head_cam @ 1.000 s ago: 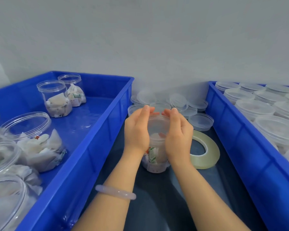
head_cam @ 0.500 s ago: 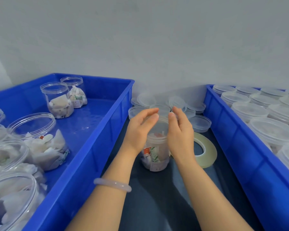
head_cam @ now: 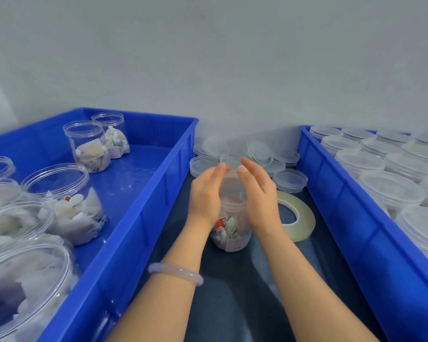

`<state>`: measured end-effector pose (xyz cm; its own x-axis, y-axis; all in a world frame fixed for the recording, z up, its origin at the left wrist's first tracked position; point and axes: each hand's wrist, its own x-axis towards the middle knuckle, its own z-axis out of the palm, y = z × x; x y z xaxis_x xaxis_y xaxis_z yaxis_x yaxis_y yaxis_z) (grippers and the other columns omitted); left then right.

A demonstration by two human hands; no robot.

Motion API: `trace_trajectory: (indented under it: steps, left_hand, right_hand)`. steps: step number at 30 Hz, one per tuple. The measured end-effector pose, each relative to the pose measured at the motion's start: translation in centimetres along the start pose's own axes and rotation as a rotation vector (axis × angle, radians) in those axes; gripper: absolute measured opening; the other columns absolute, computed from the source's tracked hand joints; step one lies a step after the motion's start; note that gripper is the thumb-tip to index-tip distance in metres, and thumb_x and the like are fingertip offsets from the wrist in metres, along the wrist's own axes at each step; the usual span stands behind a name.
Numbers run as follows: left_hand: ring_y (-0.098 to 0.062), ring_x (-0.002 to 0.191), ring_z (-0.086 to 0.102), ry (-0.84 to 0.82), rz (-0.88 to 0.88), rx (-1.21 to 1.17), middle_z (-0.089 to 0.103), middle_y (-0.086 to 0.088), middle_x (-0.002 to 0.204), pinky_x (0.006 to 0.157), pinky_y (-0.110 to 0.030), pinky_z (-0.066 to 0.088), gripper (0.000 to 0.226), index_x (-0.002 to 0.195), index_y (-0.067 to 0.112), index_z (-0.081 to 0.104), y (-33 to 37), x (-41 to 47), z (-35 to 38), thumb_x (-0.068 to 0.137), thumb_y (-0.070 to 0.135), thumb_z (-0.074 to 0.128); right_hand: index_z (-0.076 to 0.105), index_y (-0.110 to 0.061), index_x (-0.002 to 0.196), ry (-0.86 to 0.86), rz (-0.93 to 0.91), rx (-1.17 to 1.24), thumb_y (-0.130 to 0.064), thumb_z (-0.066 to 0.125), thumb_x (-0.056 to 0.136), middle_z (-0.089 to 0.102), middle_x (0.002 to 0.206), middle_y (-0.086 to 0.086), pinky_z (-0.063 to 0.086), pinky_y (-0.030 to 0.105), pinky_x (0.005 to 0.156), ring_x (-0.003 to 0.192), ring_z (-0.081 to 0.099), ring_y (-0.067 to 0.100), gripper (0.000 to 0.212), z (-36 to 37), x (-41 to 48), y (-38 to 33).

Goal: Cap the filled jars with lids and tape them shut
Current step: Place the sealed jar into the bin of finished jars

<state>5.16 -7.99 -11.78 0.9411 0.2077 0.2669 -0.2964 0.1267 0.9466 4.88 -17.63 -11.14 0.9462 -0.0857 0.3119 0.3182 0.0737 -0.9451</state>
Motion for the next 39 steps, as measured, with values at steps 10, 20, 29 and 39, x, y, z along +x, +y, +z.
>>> trace_trajectory:
  steps: [10, 20, 29, 39]
  left_hand:
    - [-0.016, 0.087, 0.066, 0.076, -0.024, -0.004, 0.072, 0.005, 0.084, 0.075, -0.031, 0.053, 0.020, 0.082, 0.025, 0.071, 0.9, -1.8, 0.3, 0.090, 0.022, 0.053]
    - [-0.023, 0.092, 0.069, 0.039, 0.190, -0.144, 0.074, -0.007, 0.091, 0.082, -0.037, 0.054, 0.030, 0.086, 0.013, 0.073, 7.2, -6.5, 2.9, 0.080, 0.024, 0.046]
    - [-0.018, 0.080, 0.064, -0.183, 0.263, -0.266, 0.070, -0.002, 0.080, 0.075, -0.037, 0.052, 0.026, 0.076, 0.020, 0.071, 15.1, -6.6, 12.2, 0.068, 0.021, 0.046]
    - [-0.009, 0.093, 0.051, -0.707, 0.075, -0.205, 0.060, -0.004, 0.108, 0.086, -0.020, 0.041, 0.031, 0.118, 0.006, 0.059, 11.5, -7.1, 25.7, 0.090, 0.004, 0.045]
  right_hand:
    - [0.068, -0.016, 0.099, 0.184, 0.006, -0.066, -0.005, 0.043, 0.093, 0.067, 0.092, -0.009, 0.045, 0.008, 0.062, 0.080, 0.061, -0.002, 0.028, 0.3, -1.3, -0.6]
    - [0.071, -0.022, 0.079, 0.210, -0.205, 0.086, 0.004, 0.044, 0.089, 0.071, 0.072, -0.012, 0.046, 0.010, 0.053, 0.070, 0.064, -0.001, 0.039, -2.0, -6.1, -8.6]
    - [0.071, -0.015, 0.076, 0.355, -0.377, 0.016, -0.019, 0.046, 0.068, 0.069, 0.071, -0.005, 0.043, 0.014, 0.051, 0.069, 0.062, 0.006, 0.026, -9.0, -4.8, -18.7]
    - [0.069, -0.012, 0.098, 0.628, -0.411, -0.518, -0.017, 0.035, 0.073, 0.068, 0.091, 0.001, 0.044, 0.013, 0.065, 0.075, 0.059, -0.004, 0.042, -23.2, -4.5, -18.3]
